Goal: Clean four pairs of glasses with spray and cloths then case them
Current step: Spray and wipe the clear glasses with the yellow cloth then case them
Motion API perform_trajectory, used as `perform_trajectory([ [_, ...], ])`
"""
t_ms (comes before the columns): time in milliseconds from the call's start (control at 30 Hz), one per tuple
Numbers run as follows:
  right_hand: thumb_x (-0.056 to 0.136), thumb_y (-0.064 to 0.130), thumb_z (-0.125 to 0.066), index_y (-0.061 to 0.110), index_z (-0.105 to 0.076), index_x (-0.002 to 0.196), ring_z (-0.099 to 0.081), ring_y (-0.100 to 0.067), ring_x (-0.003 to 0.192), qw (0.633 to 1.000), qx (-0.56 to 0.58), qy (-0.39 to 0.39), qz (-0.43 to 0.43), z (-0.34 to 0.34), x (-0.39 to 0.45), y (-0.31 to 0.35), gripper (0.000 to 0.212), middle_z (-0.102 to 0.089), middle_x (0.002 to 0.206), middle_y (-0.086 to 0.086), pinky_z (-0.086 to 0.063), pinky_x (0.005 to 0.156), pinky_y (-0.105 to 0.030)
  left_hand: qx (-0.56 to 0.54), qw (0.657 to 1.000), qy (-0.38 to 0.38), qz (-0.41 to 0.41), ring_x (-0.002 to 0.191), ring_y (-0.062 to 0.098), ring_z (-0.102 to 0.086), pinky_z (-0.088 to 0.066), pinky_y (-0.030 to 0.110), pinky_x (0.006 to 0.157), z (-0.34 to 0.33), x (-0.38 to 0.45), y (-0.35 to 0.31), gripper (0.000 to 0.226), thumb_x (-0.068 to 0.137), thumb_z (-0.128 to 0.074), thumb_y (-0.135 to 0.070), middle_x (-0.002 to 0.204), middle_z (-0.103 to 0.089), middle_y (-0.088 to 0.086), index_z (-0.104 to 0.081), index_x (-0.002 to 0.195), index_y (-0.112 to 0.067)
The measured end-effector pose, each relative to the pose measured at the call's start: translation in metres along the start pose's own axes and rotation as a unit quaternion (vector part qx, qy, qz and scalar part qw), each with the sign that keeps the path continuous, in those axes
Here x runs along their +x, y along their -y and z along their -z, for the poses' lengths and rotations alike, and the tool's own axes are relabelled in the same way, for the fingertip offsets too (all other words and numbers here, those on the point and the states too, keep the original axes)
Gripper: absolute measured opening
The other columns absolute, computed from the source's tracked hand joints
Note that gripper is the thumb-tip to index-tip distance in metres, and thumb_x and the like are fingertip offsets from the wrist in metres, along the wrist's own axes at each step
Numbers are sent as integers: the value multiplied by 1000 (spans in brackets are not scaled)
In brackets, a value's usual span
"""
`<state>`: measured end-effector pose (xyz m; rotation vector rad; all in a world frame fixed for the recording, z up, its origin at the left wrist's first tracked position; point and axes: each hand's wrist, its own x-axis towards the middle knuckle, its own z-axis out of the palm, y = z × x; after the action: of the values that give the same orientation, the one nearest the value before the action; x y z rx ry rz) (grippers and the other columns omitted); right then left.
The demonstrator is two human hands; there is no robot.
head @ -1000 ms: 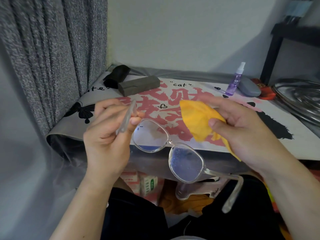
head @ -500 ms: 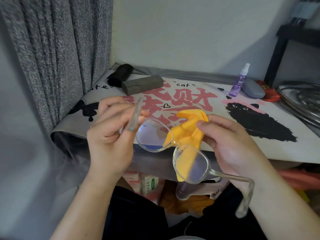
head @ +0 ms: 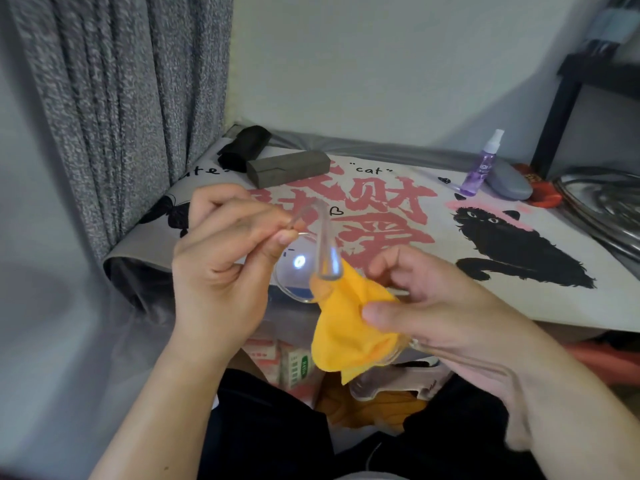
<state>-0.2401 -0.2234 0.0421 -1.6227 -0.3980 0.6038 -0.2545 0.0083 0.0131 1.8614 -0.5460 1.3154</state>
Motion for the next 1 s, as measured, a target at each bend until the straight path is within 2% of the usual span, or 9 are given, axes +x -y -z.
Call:
perform_trajectory([
  [33,73,4,-85,11,-64,106,-70,-25,82,999,-34,26,-24,0,1,0,40,-72,99,-14,-58,72,-35,5,1000,1,-4,79,42,-55,-37,32,92,0,0,-1,13,97,-61,-10,86,-68,3,-60,95,-23],
  [167,77,13,-81,11,-67,109,-71,-35,96,984,-128,91,-83,-4,3,4,35,-73,106,-20,-55,92,-55,19,1000,15,-3,82,38,-53,-36,29,91,-1,1,-4,10,96,-61,-10,85,-69,2,-64,93,-19],
  [300,83,9,-81,22,-73,88,-74,-19,85,979,-176,78,-65,-11,6,12,15,-78,91,-1,-59,79,-37,3,1000,25,5,85,34,-52,-36,27,88,-7,-2,-6,11,97,-61,-12,89,-66,-5,-64,95,-22],
  [400,82,23,-77,21,-73,84,-75,-25,89,978,-193,57,-46,-13,7,11,5,-78,99,-5,-60,85,-47,-16,999,28,29,84,37,-54,-36,27,88,-7,-2,-5,16,96,-63,-7,87,-66,-4,-64,93,-23],
  [500,86,30,-70,7,-69,90,-74,-39,93,987,-142,62,-46,-15,6,6,24,-75,99,-22,-58,88,-58,-20,998,34,41,81,43,-57,-37,29,88,-5,-2,0,25,92,-65,3,83,-68,2,-63,90,-22],
  [667,90,27,-55,-2,-70,90,-75,-38,77,994,57,52,-75,-19,-3,2,32,-74,91,-28,-63,67,-42,-14,999,19,46,87,36,-55,-39,29,88,-4,-4,3,15,96,-65,-8,90,-67,-6,-64,92,-23],
  [767,93,24,-54,0,-71,95,-75,-37,80,993,70,62,-76,-20,-5,-2,29,-74,94,-27,-62,68,-41,-2,999,24,40,88,33,-55,-37,22,92,-5,-4,1,11,95,-66,-10,94,-65,-12,-66,94,-21],
  [867,95,1,-61,0,-69,106,-74,-40,92,992,56,81,-74,-15,-6,-6,14,-74,99,-23,-61,75,-41,6,999,26,30,87,32,-54,-36,21,92,-5,-4,2,12,95,-66,-12,94,-65,-13,-69,93,-23],
  [1000,84,-7,-63,16,-57,127,-71,-47,97,995,32,79,-56,-8,-6,-9,49,-71,104,-23,-60,85,-53,-17,998,29,47,92,27,-54,-38,26,91,-9,-8,7,11,95,-66,-17,97,-64,-19,-72,97,-26],
])
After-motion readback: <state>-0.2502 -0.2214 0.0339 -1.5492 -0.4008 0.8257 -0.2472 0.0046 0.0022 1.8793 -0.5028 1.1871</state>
